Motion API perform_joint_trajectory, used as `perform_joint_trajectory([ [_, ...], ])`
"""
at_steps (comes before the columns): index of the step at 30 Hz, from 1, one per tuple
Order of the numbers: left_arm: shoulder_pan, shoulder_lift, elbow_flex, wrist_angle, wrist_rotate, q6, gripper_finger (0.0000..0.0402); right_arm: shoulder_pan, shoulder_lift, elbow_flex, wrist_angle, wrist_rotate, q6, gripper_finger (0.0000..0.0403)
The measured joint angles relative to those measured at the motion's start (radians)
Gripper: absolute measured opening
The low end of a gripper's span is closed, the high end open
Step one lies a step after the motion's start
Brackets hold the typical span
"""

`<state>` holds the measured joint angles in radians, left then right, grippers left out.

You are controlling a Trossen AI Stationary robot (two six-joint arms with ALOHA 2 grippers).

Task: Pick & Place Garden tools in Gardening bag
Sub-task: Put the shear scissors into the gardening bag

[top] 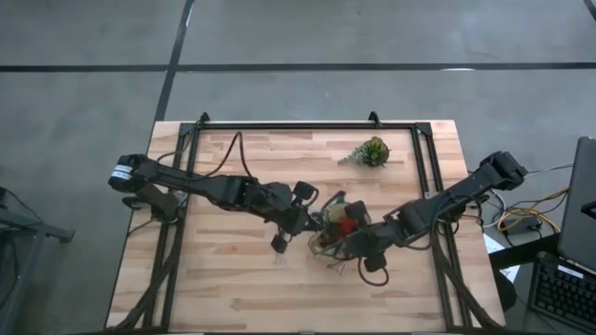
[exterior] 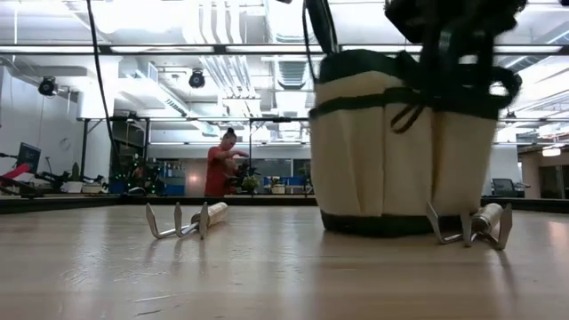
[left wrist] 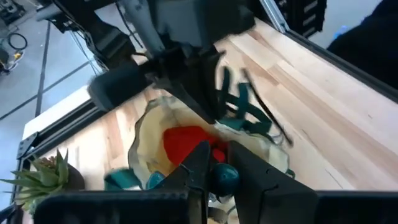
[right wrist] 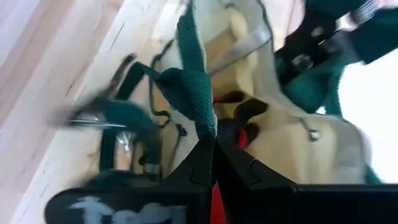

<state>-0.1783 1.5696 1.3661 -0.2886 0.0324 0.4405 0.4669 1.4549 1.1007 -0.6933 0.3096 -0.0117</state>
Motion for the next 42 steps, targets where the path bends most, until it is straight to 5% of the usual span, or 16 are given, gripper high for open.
perform_joint_trajectory([
  [28,0.035,0.014,-0.126,0.131,0.049,-0.012,0.0056,0.035,0.001,-0.036,-0.005,0.026,0.065,0.0008],
  [33,0.006,0.014,-0.094,0.041,-0.088,0.168,0.0045,0.035,0.001,-0.037,-0.004,0.03,0.075,0.0008],
  [42,0.006,0.014,-0.077,-0.036,-0.104,0.196,0.0051,0.035,0.001,-0.037,-0.001,0.031,0.076,0.0008],
])
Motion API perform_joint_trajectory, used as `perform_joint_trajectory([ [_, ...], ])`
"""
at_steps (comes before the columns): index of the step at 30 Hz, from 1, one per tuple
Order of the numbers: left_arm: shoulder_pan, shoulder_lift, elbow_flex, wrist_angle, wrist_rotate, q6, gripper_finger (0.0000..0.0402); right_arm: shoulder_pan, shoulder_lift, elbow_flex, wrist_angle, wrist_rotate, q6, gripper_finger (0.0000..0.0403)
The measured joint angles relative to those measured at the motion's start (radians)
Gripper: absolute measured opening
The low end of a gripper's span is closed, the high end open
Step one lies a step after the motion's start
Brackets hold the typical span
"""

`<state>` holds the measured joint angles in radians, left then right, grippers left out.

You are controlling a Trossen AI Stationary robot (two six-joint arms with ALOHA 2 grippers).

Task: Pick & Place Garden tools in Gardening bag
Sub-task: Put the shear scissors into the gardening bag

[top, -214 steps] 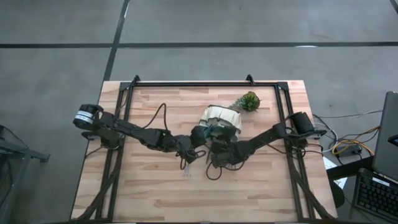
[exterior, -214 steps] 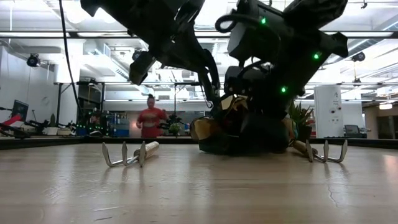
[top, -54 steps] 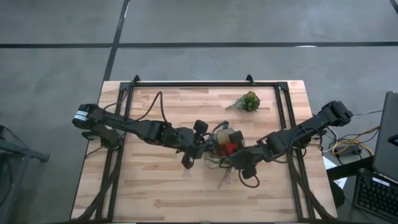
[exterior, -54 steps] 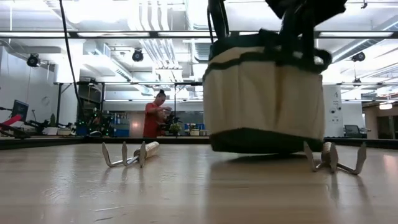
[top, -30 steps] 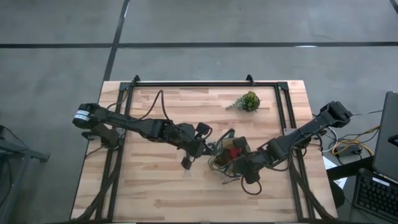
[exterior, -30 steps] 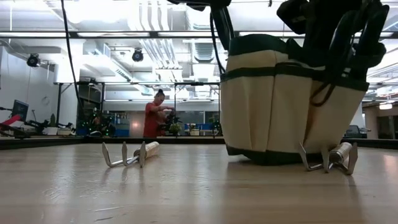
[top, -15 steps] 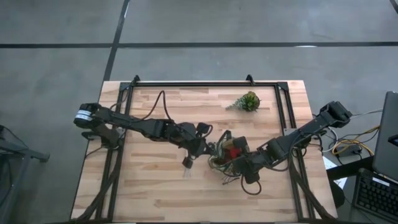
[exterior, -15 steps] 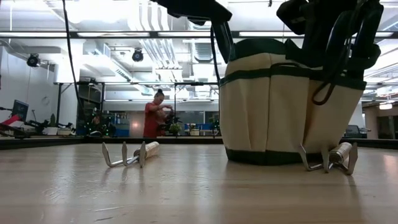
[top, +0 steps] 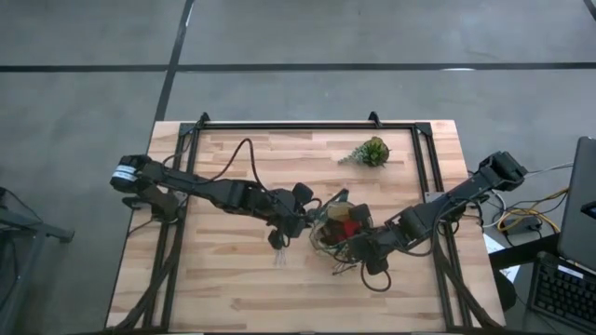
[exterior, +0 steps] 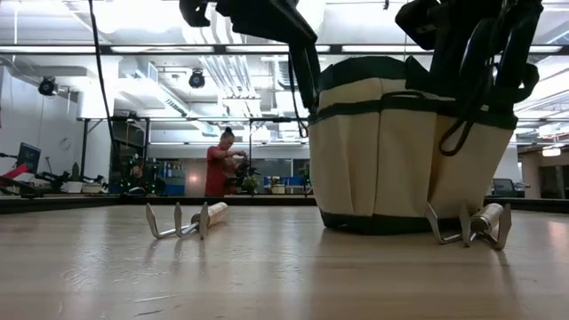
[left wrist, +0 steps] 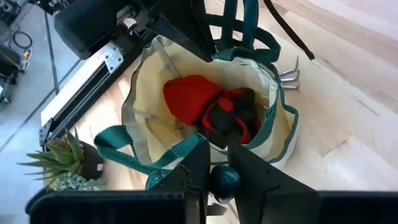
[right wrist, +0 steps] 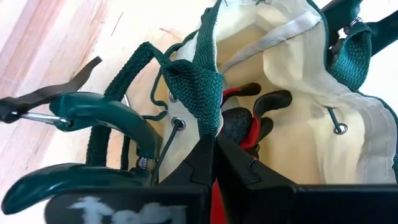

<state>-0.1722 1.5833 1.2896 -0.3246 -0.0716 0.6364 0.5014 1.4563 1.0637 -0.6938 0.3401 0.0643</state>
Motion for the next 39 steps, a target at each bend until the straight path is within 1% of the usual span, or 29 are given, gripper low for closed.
perform_joint_trajectory([
  [2,0.001,-0.004,0.01,-0.012,0.021,-0.031,0.005,0.0,0.0,0.0,0.003,0.0,0.0,0.0008],
  [6,0.003,-0.018,0.05,-0.061,0.055,-0.03,0.0044,0.001,0.0,0.0,0.004,0.0,0.007,0.0008],
  [7,0.006,-0.019,0.056,-0.06,0.074,-0.04,0.0044,0.001,0.0,0.0,0.004,0.0,0.008,0.0008],
  [10,0.019,-0.016,0.066,-0.043,0.174,-0.064,0.0051,0.003,0.0,0.0,0.005,0.0,0.007,0.0008],
  [18,0.06,-0.013,0.045,-0.035,0.189,-0.09,0.0055,0.005,0.0,0.0,0.006,0.003,0.004,0.0008],
  [22,0.074,-0.013,0.03,-0.026,0.267,-0.111,0.0055,0.005,0.0,0.0,0.008,0.003,0.004,0.0008],
  [25,0.079,-0.013,0.026,-0.039,0.262,-0.121,0.0055,0.005,0.0,0.0,0.013,0.003,0.004,0.0008],
  [29,0.083,-0.013,0.019,-0.015,0.284,-0.129,0.0055,0.005,0.0,0.0,0.016,0.003,0.003,0.0008],
  [34,0.083,-0.011,0.014,-0.013,0.276,-0.123,0.0057,0.005,0.0,0.0,0.018,0.003,-0.008,0.0008],
  [37,0.084,0.008,0.014,0.014,0.241,-0.123,0.006,0.005,0.0,0.0,0.02,0.003,-0.011,0.0008],
  [39,0.085,0.026,0.014,0.021,0.245,-0.142,0.006,0.005,0.0,0.0,0.021,0.003,-0.011,0.0008],
])
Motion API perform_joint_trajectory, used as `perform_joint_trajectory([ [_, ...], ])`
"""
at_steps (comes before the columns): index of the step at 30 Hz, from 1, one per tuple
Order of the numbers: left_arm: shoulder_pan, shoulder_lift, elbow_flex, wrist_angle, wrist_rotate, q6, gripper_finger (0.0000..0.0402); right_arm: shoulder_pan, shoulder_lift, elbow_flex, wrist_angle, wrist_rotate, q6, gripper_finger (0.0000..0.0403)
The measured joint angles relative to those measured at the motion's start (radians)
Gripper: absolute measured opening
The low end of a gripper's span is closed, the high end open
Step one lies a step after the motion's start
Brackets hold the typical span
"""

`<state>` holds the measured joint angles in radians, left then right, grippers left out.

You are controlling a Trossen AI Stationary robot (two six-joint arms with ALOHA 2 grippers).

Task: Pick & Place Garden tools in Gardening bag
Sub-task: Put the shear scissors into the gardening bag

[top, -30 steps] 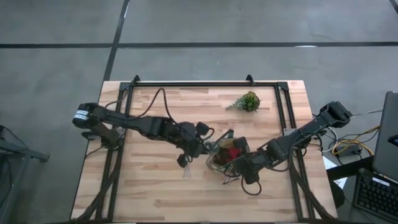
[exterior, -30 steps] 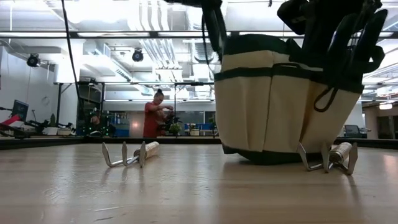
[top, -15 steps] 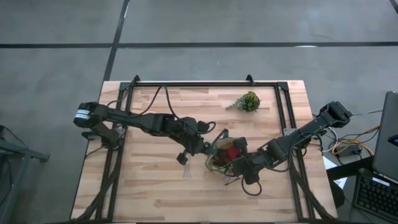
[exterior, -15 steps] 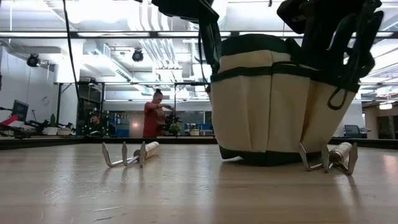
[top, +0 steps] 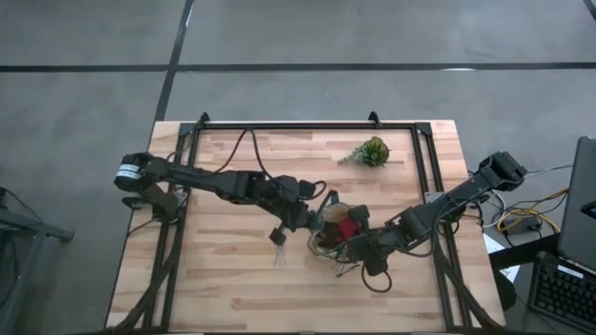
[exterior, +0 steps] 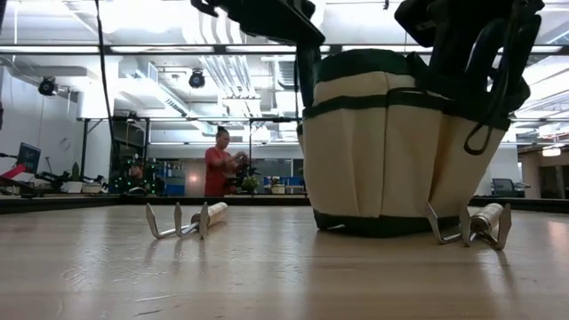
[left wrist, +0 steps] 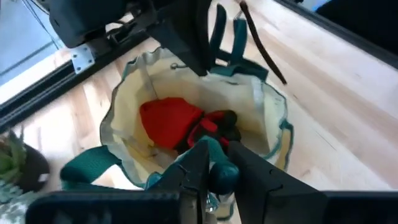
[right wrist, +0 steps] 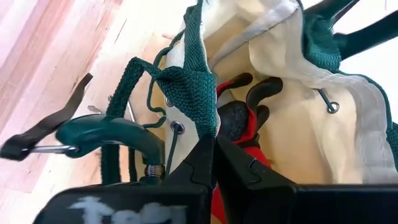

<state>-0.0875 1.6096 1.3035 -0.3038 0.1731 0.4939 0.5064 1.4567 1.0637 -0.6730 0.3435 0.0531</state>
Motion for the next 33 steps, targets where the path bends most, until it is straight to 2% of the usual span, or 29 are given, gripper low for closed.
perform_joint_trajectory([
  [3,0.001,0.028,0.0,0.014,0.044,-0.024,0.0061,0.0,0.001,0.0,0.0,0.0,0.0,0.0008],
  [11,0.003,0.058,0.0,0.007,0.016,-0.052,0.0076,0.0,0.003,-0.003,0.003,0.0,0.002,0.0008],
  [15,0.002,0.056,0.0,0.0,0.014,-0.069,0.0111,0.0,0.003,-0.007,0.003,0.0,0.004,0.0008],
  [24,0.002,-0.003,0.003,-0.004,0.015,-0.096,0.0228,0.0,0.003,-0.02,0.006,0.012,0.022,0.0008],
  [28,0.002,-0.032,0.005,-0.014,0.017,-0.104,0.0253,0.0,0.003,-0.02,0.006,0.026,0.021,0.0008],
  [33,0.002,-0.052,0.005,-0.034,0.017,-0.146,0.0259,0.0,0.003,-0.023,0.006,0.018,0.027,0.0008],
])
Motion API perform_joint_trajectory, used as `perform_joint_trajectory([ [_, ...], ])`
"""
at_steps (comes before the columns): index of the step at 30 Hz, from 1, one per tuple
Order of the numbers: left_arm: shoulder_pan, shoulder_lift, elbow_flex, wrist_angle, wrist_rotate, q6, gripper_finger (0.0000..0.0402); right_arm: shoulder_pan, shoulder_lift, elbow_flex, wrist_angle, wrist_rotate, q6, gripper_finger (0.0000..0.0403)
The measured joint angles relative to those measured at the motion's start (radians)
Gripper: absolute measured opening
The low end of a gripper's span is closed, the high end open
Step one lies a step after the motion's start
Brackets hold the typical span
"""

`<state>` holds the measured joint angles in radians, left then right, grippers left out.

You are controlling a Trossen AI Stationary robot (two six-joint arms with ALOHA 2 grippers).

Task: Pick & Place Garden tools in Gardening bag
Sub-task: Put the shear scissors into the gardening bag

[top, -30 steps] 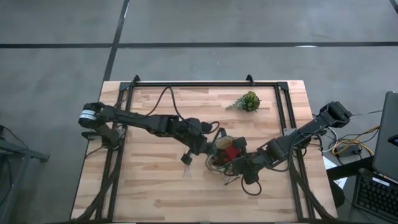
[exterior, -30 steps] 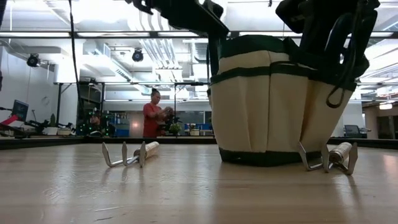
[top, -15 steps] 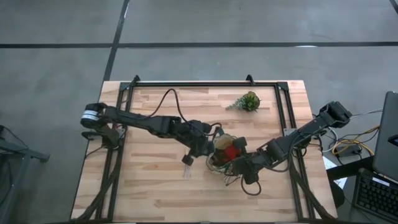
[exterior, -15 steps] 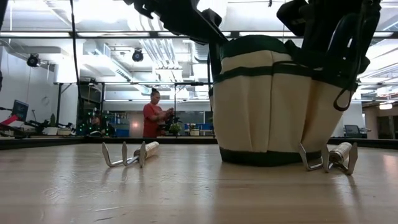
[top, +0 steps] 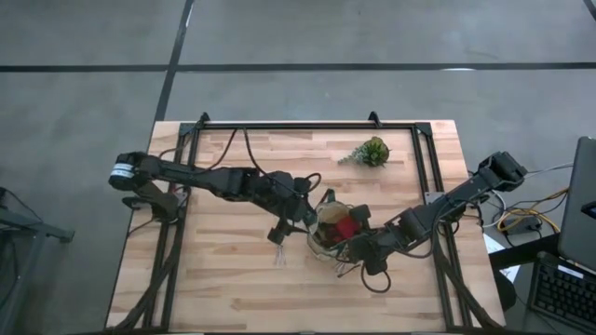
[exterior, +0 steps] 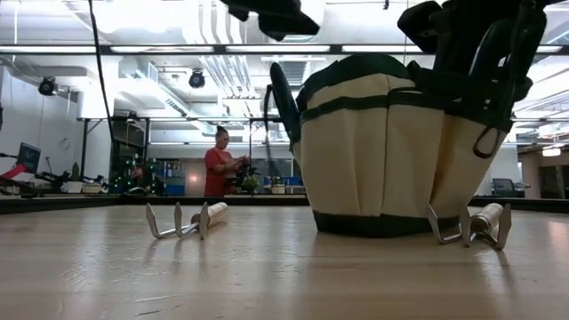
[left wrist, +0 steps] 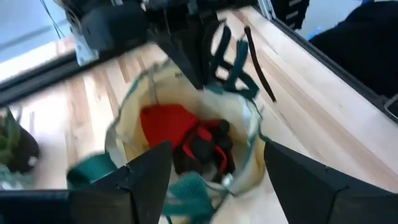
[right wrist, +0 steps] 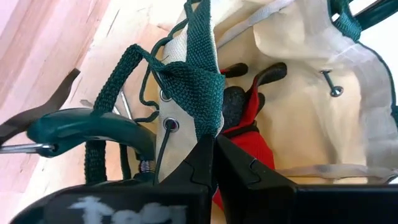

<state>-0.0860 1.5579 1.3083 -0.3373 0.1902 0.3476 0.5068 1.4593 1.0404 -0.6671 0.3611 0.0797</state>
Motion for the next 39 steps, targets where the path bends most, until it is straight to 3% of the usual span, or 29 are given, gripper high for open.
perform_joint_trajectory([
  [7,0.006,-0.007,-0.009,-0.191,-0.044,-0.022,0.0257,0.002,0.0,-0.007,-0.007,-0.007,0.023,0.0008],
  [12,0.006,-0.018,-0.061,-0.233,-0.046,-0.076,0.0257,0.002,0.0,-0.012,-0.008,-0.022,0.026,0.0008],
  [22,-0.016,-0.136,-0.085,-0.154,-0.006,-0.088,0.0257,0.001,0.0,-0.014,-0.005,-0.021,0.026,0.0008],
  [24,-0.017,-0.175,-0.085,-0.227,-0.056,-0.111,0.0257,0.002,0.0,-0.014,-0.004,-0.021,0.026,0.0008],
  [27,-0.016,-0.231,-0.104,-0.33,-0.234,-0.185,0.0257,0.001,0.0,-0.014,-0.002,-0.021,0.026,0.0008],
  [31,0.0,-0.266,-0.21,-0.251,-0.372,-0.317,0.0257,0.001,0.0,-0.014,-0.001,-0.021,0.027,0.0008],
  [36,0.049,-0.219,-0.304,-0.159,-0.363,-0.457,0.0257,0.001,0.0,-0.014,0.002,-0.021,0.03,0.0008],
  [39,0.054,-0.182,-0.349,-0.012,-0.314,-0.443,0.0255,0.001,-0.001,-0.014,0.005,-0.02,0.029,0.0008],
])
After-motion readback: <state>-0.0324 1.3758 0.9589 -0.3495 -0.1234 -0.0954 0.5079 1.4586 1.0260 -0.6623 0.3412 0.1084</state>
